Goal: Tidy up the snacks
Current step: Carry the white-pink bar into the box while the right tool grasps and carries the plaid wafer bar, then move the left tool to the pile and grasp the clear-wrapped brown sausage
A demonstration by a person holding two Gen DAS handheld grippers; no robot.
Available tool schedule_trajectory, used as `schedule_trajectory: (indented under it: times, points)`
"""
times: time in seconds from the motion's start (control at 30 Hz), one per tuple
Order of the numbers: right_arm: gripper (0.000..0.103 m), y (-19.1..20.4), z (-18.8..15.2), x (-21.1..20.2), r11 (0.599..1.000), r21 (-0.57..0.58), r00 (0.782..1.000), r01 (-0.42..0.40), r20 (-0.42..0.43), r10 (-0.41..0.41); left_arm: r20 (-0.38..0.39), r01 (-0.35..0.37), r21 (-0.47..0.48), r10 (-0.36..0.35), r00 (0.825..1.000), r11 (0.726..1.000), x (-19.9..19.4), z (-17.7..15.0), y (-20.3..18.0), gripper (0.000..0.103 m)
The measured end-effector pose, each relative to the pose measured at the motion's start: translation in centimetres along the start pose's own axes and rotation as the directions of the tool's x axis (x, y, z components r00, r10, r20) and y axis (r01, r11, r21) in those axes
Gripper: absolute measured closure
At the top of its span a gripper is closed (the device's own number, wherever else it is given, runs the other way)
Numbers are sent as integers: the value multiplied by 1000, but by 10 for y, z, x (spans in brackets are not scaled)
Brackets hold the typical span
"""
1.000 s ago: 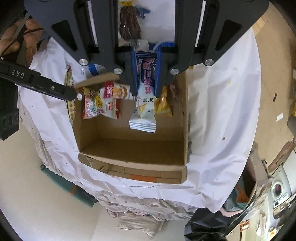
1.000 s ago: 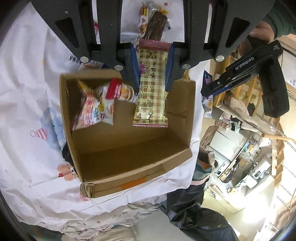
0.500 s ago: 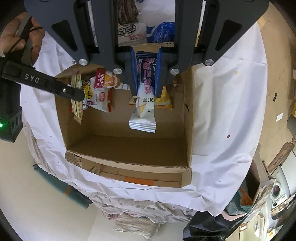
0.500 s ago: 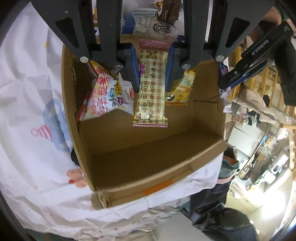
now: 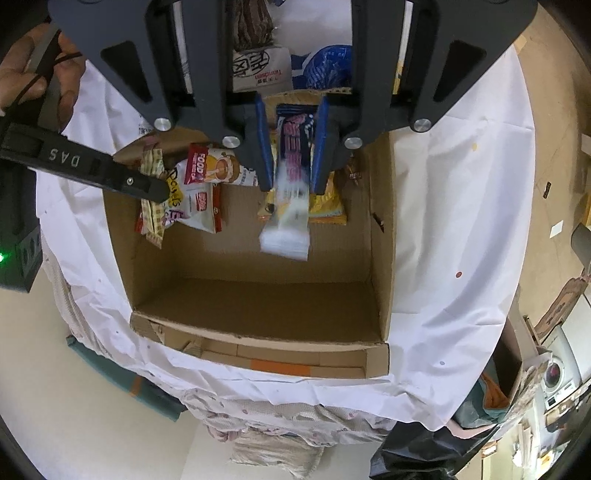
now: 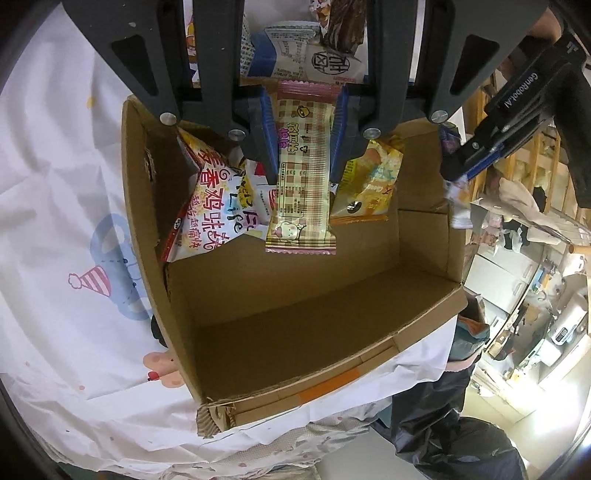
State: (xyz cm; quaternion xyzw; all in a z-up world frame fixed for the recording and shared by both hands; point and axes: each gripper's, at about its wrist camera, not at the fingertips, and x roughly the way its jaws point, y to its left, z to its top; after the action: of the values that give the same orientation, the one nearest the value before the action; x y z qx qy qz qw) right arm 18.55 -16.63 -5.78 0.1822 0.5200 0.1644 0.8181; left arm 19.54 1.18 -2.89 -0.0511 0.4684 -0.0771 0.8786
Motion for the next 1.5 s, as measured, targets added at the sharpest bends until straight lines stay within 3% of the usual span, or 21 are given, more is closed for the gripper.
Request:
schedule_trajectory:
  times: [0.17, 0.23, 0.3, 0.43, 0.5, 0.53, 0.57, 0.83, 1.0, 1.3, 1.5]
  points:
    - [73, 0, 0, -2, 1000, 5, 1000, -6, 3, 6, 26, -8, 1, 8, 1000, 1000, -6, -1, -1, 55]
    - [73, 2, -1, -3, 1000, -6, 1000, -4, 8, 4, 34, 0, 4, 0, 999, 1000, -9, 0, -2, 33]
    - [72, 2, -3, -4, 1000, -5, 1000, 2, 17, -2, 45, 16, 5, -16, 999, 1000, -13, 0, -3, 20]
    - [68, 3, -4, -3, 999, -8, 999, 32, 22, -32, 60, 28, 40, -31, 998, 999, -18, -1, -9, 19]
    - [49, 1, -3, -3, 999, 6, 999, 36, 23, -37, 64, 22, 50, -25, 998, 999, -19, -2, -11, 19]
    - [31, 0, -3, -4, 999, 15, 999, 36, 31, -37, 63, 18, 51, -21, 998, 999, -19, -2, -11, 19]
    - [27, -1, -3, -7, 999, 21, 998, 37, 50, -38, 63, 17, 49, -20, 998, 999, -19, -2, -12, 19]
    - [27, 5, -1, -13, 999, -23, 998, 41, 55, -40, 82, 16, 22, -17, 996, 1000, -24, 0, -6, 19]
    - [27, 11, -7, -20, 998, -56, 998, 40, 53, -37, 110, -22, 6, 21, 994, 1000, -34, -1, 0, 19]
    - [27, 17, -22, -43, 996, -82, 998, 35, 53, -30, 102, -13, -21, 15, 995, 1000, -55, -10, 7, 19]
    - [27, 15, -44, -55, 995, -85, 998, 52, 35, -49, 79, -8, -99, 16, 997, 995, -72, -25, 21, 19]
